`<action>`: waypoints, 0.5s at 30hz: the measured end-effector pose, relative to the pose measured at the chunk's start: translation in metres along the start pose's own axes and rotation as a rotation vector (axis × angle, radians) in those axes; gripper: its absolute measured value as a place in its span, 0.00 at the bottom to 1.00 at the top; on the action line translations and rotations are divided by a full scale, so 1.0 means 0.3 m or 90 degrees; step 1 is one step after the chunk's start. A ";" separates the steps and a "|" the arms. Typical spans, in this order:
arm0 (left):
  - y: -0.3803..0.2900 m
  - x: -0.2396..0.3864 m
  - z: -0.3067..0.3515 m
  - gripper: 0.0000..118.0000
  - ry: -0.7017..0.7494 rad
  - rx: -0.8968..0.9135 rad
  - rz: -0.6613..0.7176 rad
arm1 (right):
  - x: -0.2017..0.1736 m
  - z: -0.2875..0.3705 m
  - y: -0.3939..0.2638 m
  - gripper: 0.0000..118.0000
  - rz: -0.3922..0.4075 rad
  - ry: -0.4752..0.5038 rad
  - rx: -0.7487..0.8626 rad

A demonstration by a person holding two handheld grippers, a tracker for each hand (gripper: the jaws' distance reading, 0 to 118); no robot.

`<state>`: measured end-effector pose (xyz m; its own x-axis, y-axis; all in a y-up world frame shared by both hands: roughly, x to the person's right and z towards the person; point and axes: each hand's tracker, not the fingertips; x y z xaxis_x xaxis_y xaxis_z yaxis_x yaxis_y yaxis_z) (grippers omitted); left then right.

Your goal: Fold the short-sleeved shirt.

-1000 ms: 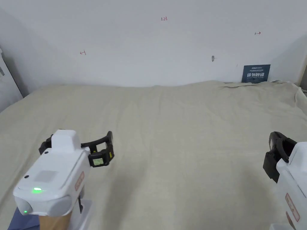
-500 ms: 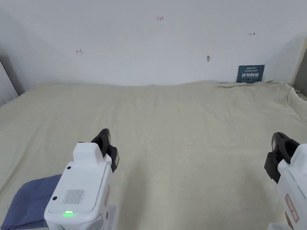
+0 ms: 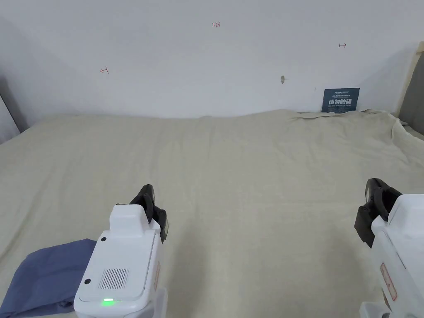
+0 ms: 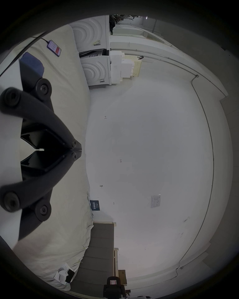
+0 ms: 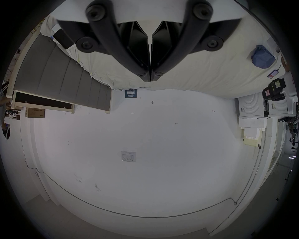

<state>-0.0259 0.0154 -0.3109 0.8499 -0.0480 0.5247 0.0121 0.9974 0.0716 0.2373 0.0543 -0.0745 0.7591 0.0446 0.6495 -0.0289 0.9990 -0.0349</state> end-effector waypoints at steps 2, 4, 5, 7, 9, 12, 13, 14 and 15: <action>0.001 0.002 0.001 0.00 -0.004 -0.001 0.002 | -0.002 0.001 0.001 0.00 0.002 0.001 0.000; 0.003 0.003 0.003 0.00 -0.007 0.000 0.000 | -0.004 0.001 0.002 0.00 0.004 0.002 0.001; 0.005 0.004 0.003 0.00 -0.007 0.000 -0.002 | -0.005 0.001 0.002 0.00 0.004 0.002 0.001; 0.006 0.007 0.005 0.00 -0.009 0.000 -0.002 | -0.005 0.002 0.004 0.00 -0.001 0.002 0.002; 0.010 0.009 0.006 0.00 -0.010 0.001 -0.002 | -0.007 0.002 0.005 0.00 -0.001 0.001 0.002; 0.012 0.011 0.007 0.00 -0.011 0.001 -0.007 | -0.007 0.004 0.006 0.00 -0.002 0.002 0.002; 0.012 0.012 0.007 0.00 -0.011 0.002 -0.008 | -0.008 0.005 0.006 0.00 -0.002 0.003 0.004; 0.013 0.012 0.008 0.00 -0.011 0.002 -0.007 | -0.008 0.006 0.008 0.00 -0.003 0.002 0.003; 0.013 0.013 0.009 0.00 -0.011 0.003 -0.006 | -0.008 0.007 0.008 0.00 -0.003 0.003 0.003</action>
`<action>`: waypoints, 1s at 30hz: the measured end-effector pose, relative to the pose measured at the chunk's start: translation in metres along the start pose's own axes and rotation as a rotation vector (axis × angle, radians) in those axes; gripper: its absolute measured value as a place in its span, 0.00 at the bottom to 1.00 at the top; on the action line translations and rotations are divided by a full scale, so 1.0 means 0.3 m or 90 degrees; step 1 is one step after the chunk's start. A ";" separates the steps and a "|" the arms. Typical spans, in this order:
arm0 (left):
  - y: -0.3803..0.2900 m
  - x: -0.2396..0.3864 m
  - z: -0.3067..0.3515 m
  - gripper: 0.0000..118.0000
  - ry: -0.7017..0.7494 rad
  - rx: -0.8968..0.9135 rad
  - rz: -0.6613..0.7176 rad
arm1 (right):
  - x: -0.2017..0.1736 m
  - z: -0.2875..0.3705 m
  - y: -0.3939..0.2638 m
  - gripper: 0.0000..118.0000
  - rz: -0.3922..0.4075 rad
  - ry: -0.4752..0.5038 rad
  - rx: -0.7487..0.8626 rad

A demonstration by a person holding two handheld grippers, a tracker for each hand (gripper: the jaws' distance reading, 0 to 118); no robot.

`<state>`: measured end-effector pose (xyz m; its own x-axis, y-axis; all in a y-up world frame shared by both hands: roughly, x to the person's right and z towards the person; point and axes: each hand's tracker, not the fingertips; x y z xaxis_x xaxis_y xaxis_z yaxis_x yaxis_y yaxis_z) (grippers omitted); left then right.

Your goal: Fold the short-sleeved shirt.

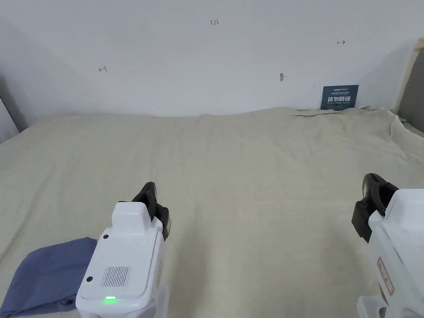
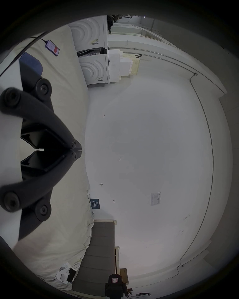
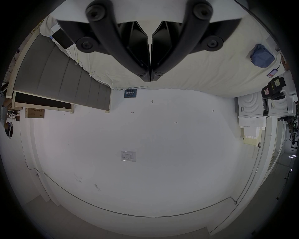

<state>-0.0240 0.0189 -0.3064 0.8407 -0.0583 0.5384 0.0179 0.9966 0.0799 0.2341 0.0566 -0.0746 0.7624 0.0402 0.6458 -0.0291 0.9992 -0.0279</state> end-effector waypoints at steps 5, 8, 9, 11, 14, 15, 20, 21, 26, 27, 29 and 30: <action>-0.003 0.003 -0.002 0.00 -0.003 -0.001 -0.005 | -0.002 0.001 0.002 0.00 0.003 0.001 0.001; -0.002 0.004 -0.001 0.00 -0.004 -0.002 -0.002 | -0.003 0.002 0.003 0.00 0.003 0.002 0.001; -0.002 0.005 -0.001 0.00 -0.005 -0.003 -0.004 | -0.004 0.003 0.003 0.00 0.005 0.001 0.001; -0.002 0.008 0.000 0.00 -0.006 -0.003 -0.009 | -0.003 0.003 0.005 0.00 0.004 0.001 0.001; -0.002 0.007 -0.001 0.00 -0.007 -0.001 -0.006 | -0.004 0.005 0.007 0.00 0.004 0.001 0.002; -0.002 0.008 -0.001 0.00 -0.008 -0.002 -0.006 | -0.003 0.005 0.008 0.00 0.005 0.001 0.002; -0.006 0.010 0.001 0.00 -0.010 -0.003 -0.009 | -0.002 0.006 0.011 0.00 0.005 0.001 0.005; -0.007 0.008 0.001 0.00 -0.008 -0.004 -0.009 | -0.002 0.005 0.012 0.00 0.005 0.002 0.005; -0.008 0.007 0.000 0.00 -0.008 -0.004 -0.007 | -0.005 0.005 0.012 0.00 0.007 0.003 0.005; -0.008 0.008 0.001 0.00 -0.008 -0.003 -0.008 | -0.005 0.006 0.012 0.00 0.008 0.002 0.005; -0.009 0.007 0.001 0.00 -0.009 -0.004 -0.007 | -0.005 0.006 0.012 0.00 0.006 0.003 0.006; -0.010 0.006 0.001 0.00 -0.008 -0.004 -0.008 | -0.006 0.006 0.012 0.00 0.006 0.003 0.005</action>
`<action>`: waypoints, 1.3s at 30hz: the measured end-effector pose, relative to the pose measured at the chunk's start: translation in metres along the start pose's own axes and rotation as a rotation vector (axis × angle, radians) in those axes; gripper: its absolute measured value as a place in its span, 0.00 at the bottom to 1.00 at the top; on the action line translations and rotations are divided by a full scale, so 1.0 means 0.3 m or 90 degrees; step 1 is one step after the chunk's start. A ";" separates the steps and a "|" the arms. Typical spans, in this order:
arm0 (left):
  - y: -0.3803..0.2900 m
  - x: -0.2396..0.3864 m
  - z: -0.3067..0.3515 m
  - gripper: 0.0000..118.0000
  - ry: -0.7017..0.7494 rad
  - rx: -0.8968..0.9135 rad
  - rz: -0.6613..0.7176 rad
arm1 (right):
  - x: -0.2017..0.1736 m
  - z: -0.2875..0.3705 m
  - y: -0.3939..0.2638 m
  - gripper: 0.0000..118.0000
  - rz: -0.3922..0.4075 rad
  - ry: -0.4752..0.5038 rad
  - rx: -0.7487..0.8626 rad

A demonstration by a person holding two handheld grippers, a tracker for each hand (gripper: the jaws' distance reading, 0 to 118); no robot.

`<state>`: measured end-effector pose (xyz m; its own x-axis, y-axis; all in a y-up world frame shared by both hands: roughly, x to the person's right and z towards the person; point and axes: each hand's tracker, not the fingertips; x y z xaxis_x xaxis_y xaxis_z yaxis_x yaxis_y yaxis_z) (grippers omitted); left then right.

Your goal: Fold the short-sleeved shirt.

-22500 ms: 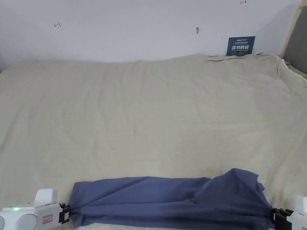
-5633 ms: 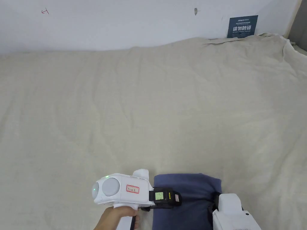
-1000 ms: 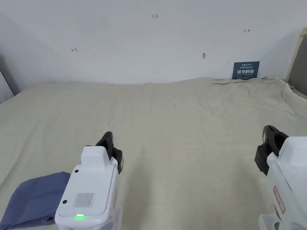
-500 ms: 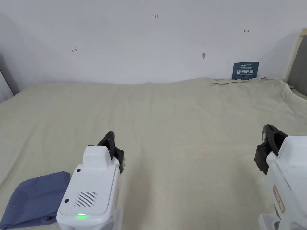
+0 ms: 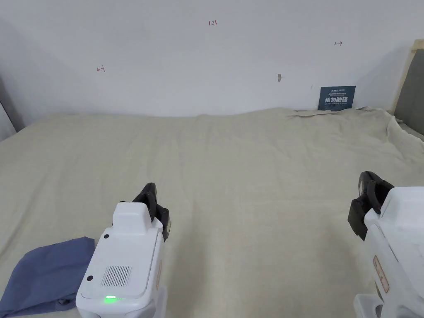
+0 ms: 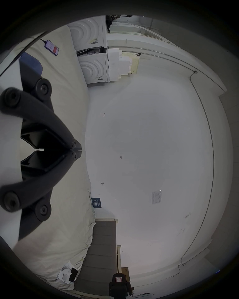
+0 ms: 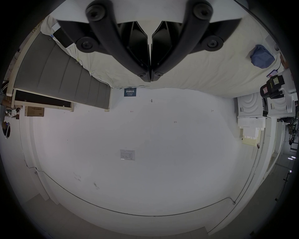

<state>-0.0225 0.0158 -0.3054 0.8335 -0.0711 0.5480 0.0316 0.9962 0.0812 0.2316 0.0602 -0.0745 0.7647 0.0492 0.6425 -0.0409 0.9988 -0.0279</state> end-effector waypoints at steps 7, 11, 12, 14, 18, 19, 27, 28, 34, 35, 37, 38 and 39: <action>-0.005 -0.001 0.001 0.00 0.000 -0.003 0.000 | -0.001 -0.001 0.001 0.00 0.004 0.002 0.001; -0.006 -0.001 0.001 0.00 0.000 -0.002 0.000 | 0.000 -0.001 0.002 0.00 0.002 0.002 0.001; -0.007 -0.001 0.000 0.00 0.001 -0.003 0.000 | 0.001 0.000 0.002 0.00 0.003 0.002 0.000; -0.007 0.000 -0.001 0.00 -0.001 -0.004 0.001 | 0.001 0.000 0.001 0.00 0.004 0.002 -0.001; -0.009 0.001 -0.004 0.00 -0.003 -0.005 -0.002 | 0.003 0.001 -0.003 0.00 0.003 0.001 -0.001; -0.009 0.000 -0.004 0.00 -0.003 -0.006 -0.002 | 0.003 0.000 -0.003 0.00 0.003 0.001 -0.001; -0.008 -0.003 -0.003 0.00 -0.003 -0.007 0.001 | 0.002 0.001 -0.002 0.00 0.004 0.001 -0.001; -0.007 -0.002 -0.003 0.00 -0.003 -0.007 -0.001 | 0.002 0.001 -0.002 0.00 0.005 0.001 -0.001; -0.005 -0.011 -0.009 0.36 -0.007 -0.013 -0.003 | 0.003 0.003 -0.002 0.28 0.000 -0.003 -0.002; -0.007 -0.016 -0.010 0.50 -0.008 -0.015 0.002 | 0.005 0.001 -0.002 0.43 -0.001 0.001 -0.007; -0.008 -0.019 -0.012 0.74 -0.005 -0.016 0.009 | 0.006 -0.001 -0.005 0.68 0.000 -0.002 -0.010; -0.008 -0.021 -0.013 0.87 -0.003 -0.017 0.011 | 0.005 -0.001 -0.007 0.76 0.001 -0.007 -0.010; -0.008 -0.023 -0.013 0.99 -0.001 -0.018 0.011 | 0.005 -0.001 -0.008 0.84 0.001 -0.008 -0.010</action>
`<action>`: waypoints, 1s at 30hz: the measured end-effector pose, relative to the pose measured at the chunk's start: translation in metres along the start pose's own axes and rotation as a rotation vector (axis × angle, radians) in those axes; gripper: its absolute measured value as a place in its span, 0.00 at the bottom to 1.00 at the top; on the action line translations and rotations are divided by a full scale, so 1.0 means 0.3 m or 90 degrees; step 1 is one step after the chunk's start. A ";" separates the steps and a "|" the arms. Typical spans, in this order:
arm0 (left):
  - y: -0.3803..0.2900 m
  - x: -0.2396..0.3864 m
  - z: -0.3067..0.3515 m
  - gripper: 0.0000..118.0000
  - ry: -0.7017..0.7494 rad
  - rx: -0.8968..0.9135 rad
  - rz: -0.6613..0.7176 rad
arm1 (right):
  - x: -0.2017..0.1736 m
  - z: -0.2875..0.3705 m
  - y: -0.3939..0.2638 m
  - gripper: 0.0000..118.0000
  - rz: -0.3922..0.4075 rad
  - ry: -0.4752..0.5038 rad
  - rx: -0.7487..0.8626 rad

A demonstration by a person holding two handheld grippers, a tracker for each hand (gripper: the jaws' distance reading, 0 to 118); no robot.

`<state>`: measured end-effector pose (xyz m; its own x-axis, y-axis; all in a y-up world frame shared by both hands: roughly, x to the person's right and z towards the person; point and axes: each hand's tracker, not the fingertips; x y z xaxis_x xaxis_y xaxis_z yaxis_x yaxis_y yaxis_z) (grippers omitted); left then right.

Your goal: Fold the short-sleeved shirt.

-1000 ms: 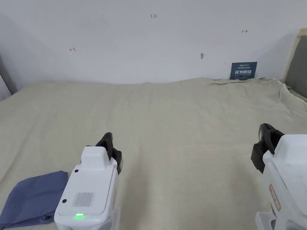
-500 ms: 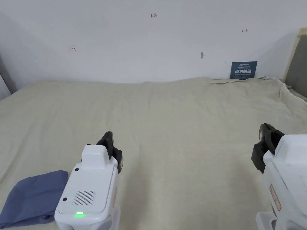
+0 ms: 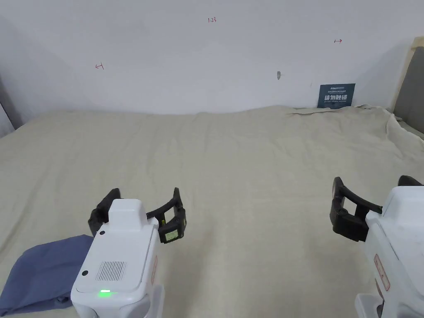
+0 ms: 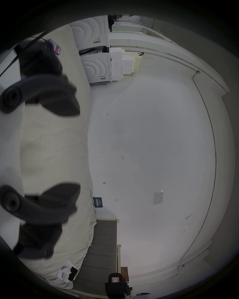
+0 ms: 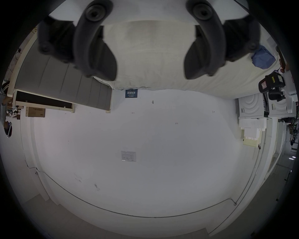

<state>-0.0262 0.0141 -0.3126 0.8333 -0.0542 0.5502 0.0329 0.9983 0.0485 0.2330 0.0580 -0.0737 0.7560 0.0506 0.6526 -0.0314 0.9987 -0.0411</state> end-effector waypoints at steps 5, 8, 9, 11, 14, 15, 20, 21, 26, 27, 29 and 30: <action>0.002 -0.009 0.009 1.00 0.005 0.007 -0.001 | 0.003 0.003 -0.006 0.94 -0.004 0.001 -0.001; 0.000 -0.015 0.005 1.00 0.007 0.007 0.002 | 0.003 0.002 -0.007 0.94 -0.007 0.004 -0.005; 0.000 -0.017 0.005 1.00 0.008 0.008 0.003 | 0.002 0.002 -0.007 0.94 -0.007 0.004 -0.004; -0.001 -0.018 0.006 1.00 0.011 0.008 0.001 | 0.001 0.003 -0.008 0.94 -0.008 0.003 -0.003; 0.000 -0.015 0.007 1.00 0.012 0.008 -0.004 | 0.000 0.003 -0.006 0.94 -0.007 0.003 0.000; 0.000 -0.015 0.006 1.00 0.012 0.007 -0.006 | -0.001 0.003 -0.005 0.94 -0.007 0.002 0.001; 0.004 -0.011 0.003 1.00 0.010 0.008 -0.004 | 0.001 0.002 -0.004 0.94 -0.009 0.000 0.003; 0.004 -0.011 0.002 1.00 0.010 0.008 -0.004 | 0.002 0.002 -0.004 0.94 -0.009 0.000 0.002; 0.002 -0.007 0.000 1.00 0.007 0.003 -0.010 | 0.003 0.003 -0.003 0.94 -0.009 -0.001 0.003; 0.002 -0.005 0.001 1.00 0.008 0.003 -0.010 | 0.003 0.003 -0.003 0.94 -0.011 -0.002 0.003; 0.005 -0.004 0.000 1.00 0.008 0.004 -0.009 | 0.003 0.003 -0.003 0.94 -0.012 -0.001 0.004; 0.006 -0.004 0.001 1.00 0.008 0.005 -0.008 | 0.003 0.003 -0.003 0.94 -0.011 -0.001 0.005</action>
<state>-0.0273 0.0161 -0.3129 0.8396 -0.0670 0.5391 0.0395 0.9973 0.0624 0.2333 0.0571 -0.0724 0.7551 0.0335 0.6547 -0.0235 0.9994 -0.0241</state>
